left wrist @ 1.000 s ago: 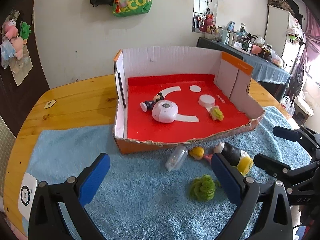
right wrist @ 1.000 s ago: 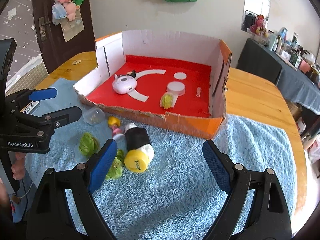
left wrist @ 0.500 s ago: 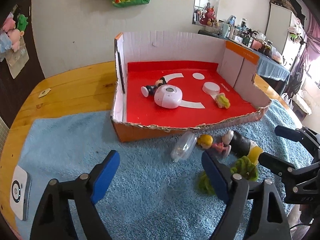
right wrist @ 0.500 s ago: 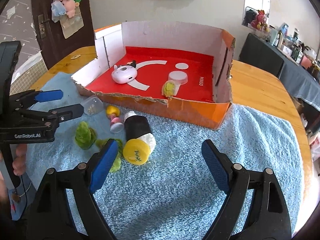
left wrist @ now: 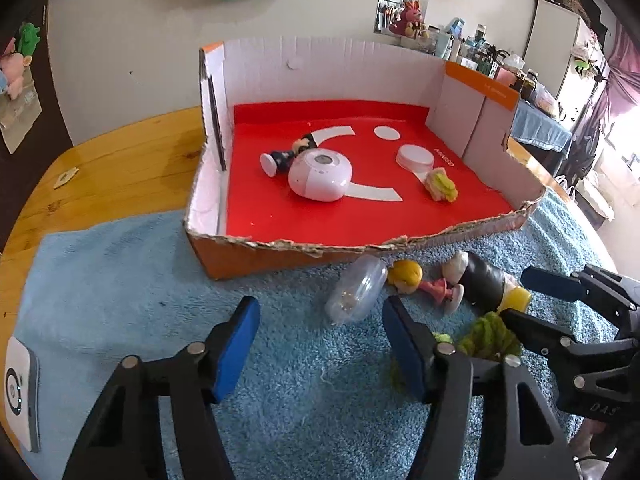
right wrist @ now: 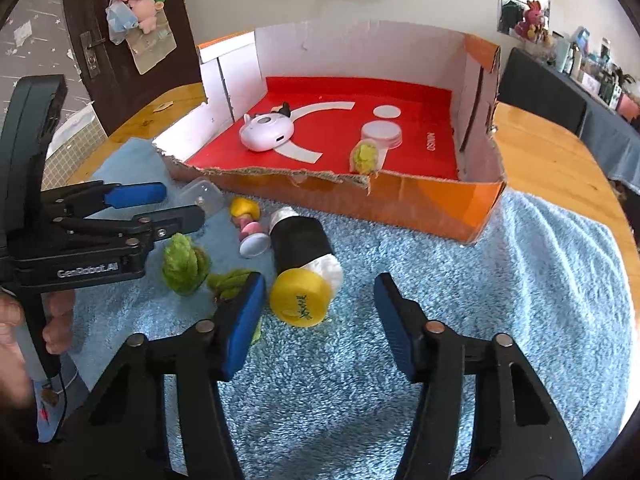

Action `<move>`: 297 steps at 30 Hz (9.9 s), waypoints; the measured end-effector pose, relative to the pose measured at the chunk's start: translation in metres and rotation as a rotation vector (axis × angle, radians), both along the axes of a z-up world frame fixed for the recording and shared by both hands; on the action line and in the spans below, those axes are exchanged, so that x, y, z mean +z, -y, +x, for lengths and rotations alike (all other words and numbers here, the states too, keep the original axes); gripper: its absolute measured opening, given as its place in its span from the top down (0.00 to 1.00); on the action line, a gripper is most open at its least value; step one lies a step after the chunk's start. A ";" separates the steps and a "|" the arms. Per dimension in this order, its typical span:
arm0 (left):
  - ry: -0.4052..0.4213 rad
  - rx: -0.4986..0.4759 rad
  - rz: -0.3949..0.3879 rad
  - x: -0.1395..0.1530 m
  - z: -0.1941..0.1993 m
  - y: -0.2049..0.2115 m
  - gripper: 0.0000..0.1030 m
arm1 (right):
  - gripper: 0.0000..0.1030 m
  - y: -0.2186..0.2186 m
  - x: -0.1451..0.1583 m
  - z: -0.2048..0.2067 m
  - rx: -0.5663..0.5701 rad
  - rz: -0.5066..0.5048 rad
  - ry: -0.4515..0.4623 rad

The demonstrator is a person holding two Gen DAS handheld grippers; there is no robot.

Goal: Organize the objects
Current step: 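Grasp the clear plastic capsule with the left tool while the right tool grasps the yellow ball, then carry the clear capsule with the left tool while the right tool carries the yellow ball into the box, then lower and release the capsule by the pink device while the right tool releases the yellow ball, then withdraw both open tools from the box back over the towel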

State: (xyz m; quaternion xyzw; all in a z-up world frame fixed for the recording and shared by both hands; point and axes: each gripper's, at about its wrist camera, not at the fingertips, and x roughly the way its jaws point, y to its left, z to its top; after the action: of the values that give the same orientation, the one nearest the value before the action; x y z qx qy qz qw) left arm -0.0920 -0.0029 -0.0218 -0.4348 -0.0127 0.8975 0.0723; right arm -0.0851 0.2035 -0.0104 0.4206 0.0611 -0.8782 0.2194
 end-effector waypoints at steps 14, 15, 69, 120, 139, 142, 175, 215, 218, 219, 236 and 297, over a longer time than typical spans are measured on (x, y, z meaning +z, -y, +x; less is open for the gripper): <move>0.013 -0.020 0.031 -0.003 -0.008 -0.003 0.64 | 0.70 -0.008 -0.005 0.000 0.014 -0.087 0.053; 0.011 -0.023 0.035 -0.003 -0.007 -0.003 0.68 | 0.70 -0.008 -0.004 0.001 0.014 -0.087 0.053; -0.099 -0.057 0.124 0.056 0.011 -0.001 0.82 | 0.71 -0.006 0.061 -0.006 0.052 -0.122 -0.087; 0.052 -0.039 0.098 0.019 -0.069 0.001 0.82 | 0.71 0.023 0.025 -0.092 0.098 -0.062 0.044; 0.069 -0.050 0.111 0.006 -0.092 0.001 0.82 | 0.71 0.027 0.005 -0.113 0.082 -0.037 0.104; 0.066 -0.048 0.130 0.005 -0.096 0.002 0.82 | 0.71 0.022 0.004 -0.117 0.061 -0.026 0.099; 0.049 -0.034 0.137 0.001 -0.113 0.000 0.82 | 0.71 0.009 0.004 -0.129 0.003 0.005 0.054; 0.018 -0.018 0.081 0.013 -0.097 -0.003 0.55 | 0.52 0.012 0.012 -0.108 0.028 0.000 0.033; 0.009 -0.019 0.077 0.015 -0.094 -0.004 0.52 | 0.52 0.011 0.013 -0.106 0.028 -0.005 0.030; 0.007 -0.019 0.077 0.015 -0.094 -0.004 0.52 | 0.52 0.011 0.013 -0.105 0.028 -0.004 0.029; -0.033 0.007 0.058 0.028 -0.077 0.000 0.37 | 0.34 0.013 0.024 -0.087 0.044 -0.008 -0.007; -0.114 -0.001 0.032 0.047 0.007 -0.009 0.03 | 0.18 -0.012 0.040 -0.008 0.024 0.019 -0.105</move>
State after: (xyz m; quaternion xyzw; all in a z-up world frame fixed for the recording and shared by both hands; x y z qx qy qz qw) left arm -0.0848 0.0065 0.0248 -0.3817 -0.0228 0.9205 0.0806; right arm -0.0932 0.2159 0.0294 0.3751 0.0860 -0.8957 0.2226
